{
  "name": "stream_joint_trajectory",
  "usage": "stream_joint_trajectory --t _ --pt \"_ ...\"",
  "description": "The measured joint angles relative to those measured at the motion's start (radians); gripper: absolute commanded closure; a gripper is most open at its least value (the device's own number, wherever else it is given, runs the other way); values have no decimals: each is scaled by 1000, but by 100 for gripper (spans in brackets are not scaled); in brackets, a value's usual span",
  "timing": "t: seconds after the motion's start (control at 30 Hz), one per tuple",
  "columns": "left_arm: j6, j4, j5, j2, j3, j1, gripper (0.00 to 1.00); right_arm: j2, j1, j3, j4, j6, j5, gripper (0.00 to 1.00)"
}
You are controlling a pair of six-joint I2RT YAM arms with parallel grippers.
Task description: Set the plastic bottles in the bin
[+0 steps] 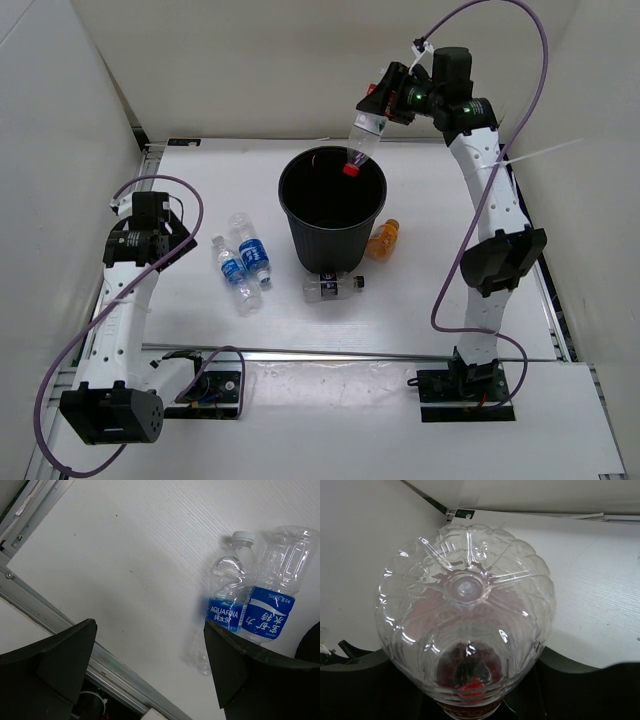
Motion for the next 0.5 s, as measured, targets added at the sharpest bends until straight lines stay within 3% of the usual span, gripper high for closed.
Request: stream_joint_trajectory --t 0.37,0.4,0.5 --pt "-3 3 0 14 0 0 0 4 62 -48 -18 -68 24 13" --pt "-3 5 0 18 0 0 0 4 69 -55 -29 -75 35 0" --pt "-5 11 0 32 0 0 0 2 85 -62 -52 -87 69 0"
